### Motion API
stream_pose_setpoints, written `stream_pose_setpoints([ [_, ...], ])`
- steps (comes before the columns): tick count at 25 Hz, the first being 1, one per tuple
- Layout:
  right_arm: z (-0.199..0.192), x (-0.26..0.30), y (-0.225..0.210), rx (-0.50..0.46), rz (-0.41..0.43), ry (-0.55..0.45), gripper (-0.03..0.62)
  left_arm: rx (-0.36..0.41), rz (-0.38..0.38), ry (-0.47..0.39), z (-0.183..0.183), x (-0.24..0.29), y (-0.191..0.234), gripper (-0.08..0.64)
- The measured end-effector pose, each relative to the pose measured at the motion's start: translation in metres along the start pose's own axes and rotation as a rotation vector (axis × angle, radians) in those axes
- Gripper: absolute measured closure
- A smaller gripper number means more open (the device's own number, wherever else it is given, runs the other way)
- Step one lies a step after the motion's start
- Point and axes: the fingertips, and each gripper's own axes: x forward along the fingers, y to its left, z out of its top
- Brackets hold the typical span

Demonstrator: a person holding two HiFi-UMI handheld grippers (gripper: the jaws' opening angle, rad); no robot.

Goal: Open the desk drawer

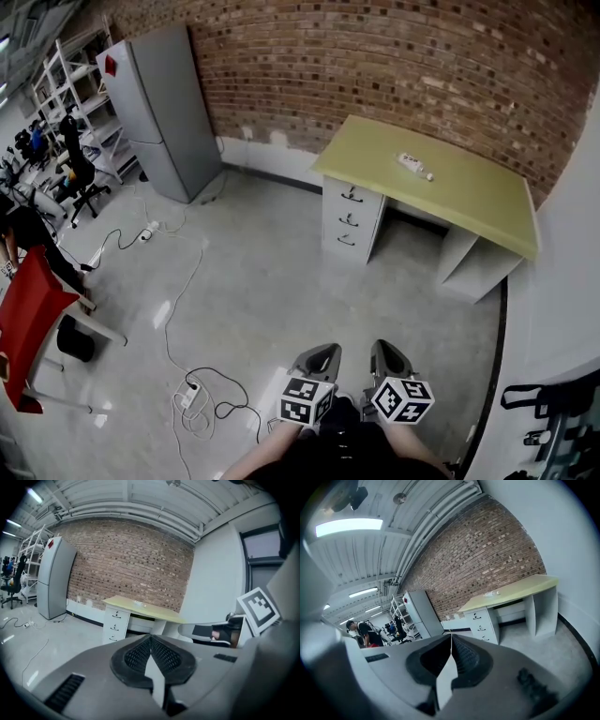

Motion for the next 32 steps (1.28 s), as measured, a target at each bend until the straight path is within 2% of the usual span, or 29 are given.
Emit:
stream_pose_setpoints([
  [10,0.024,0.035,-0.030,0.000,0.050,0.011,0.578,0.012,0.029,0.008,0.016,0.050,0.001,0.551],
  [19,0.034,0.047,-0.069,0.024,0.035,0.004,0.578,-0.001,0.034,0.012,0.009,0.088,-0.006,0.551],
  [32,0.032,0.066,-0.079,0.040,0.053,0.034,0.578,-0.036,0.037,0.048,0.002,0.112,-0.002,0.551],
])
